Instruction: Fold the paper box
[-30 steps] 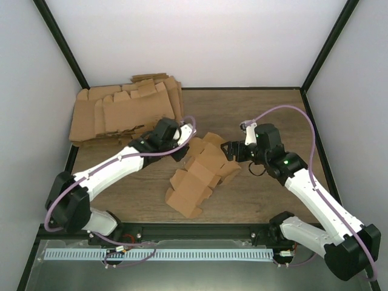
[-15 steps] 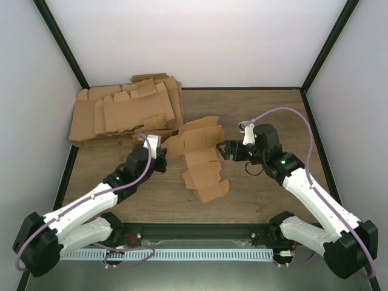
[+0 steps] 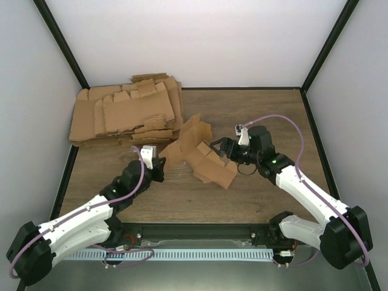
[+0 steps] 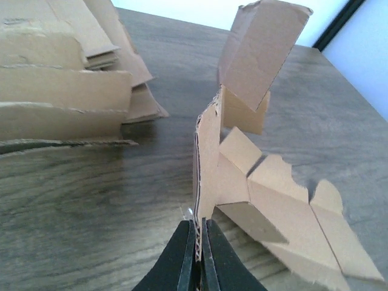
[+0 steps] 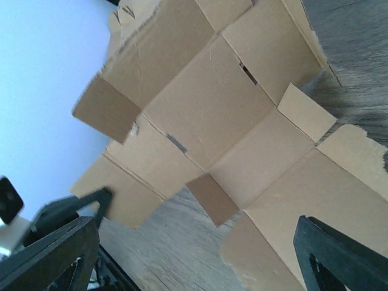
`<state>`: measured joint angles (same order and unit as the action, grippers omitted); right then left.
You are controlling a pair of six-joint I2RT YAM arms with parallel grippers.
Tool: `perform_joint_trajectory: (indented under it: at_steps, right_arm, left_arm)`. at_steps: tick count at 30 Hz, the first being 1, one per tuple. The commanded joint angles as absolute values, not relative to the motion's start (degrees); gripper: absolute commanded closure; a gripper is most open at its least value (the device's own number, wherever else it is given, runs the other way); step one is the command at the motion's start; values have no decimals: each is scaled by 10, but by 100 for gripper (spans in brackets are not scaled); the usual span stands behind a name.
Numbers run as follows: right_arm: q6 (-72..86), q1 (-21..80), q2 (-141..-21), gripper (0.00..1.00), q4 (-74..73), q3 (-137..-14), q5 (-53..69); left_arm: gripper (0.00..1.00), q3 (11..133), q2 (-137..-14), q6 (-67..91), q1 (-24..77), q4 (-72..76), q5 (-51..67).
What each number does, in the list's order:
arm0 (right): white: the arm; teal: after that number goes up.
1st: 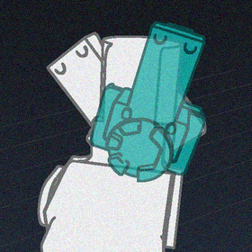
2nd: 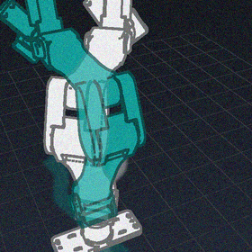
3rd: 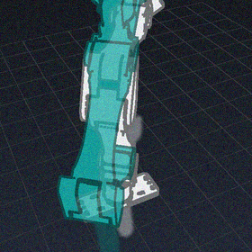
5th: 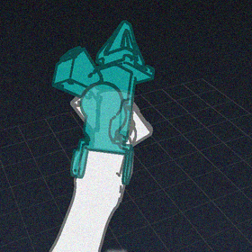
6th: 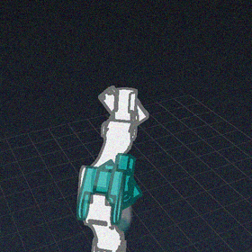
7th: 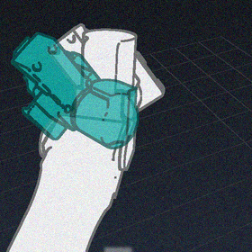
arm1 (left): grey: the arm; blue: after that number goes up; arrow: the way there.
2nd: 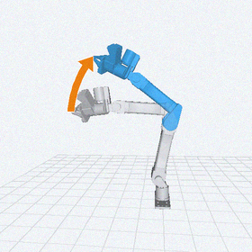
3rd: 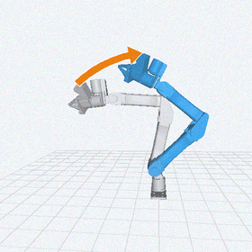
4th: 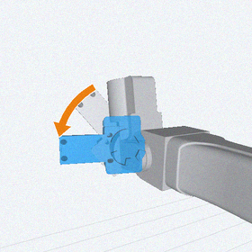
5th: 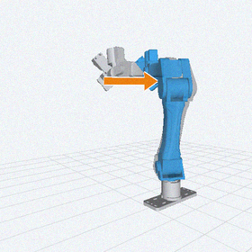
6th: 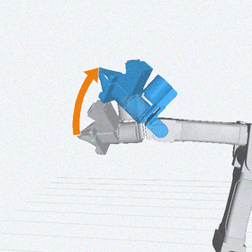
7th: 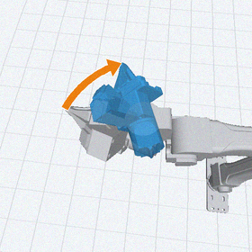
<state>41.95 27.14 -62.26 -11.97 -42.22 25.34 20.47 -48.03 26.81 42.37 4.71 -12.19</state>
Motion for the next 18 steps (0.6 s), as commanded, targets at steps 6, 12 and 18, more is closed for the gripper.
perform_joint_trajectory:
  at_steps: [6, 12, 18]
  right_arm:
    - [593, 274, -617, 12, -94, -440, 183]
    - [634, 274, -655, 21, -176, -488, 157]
    - [636, 276, -672, 22, -184, -521, 187]
  left_arm:
    - [95, 198, -479, 207, 500, 106, -131]
    - [94, 209, -491, 158, 542, 98, -168]
    - [93, 231, -518, 116, 576, 101, -198]
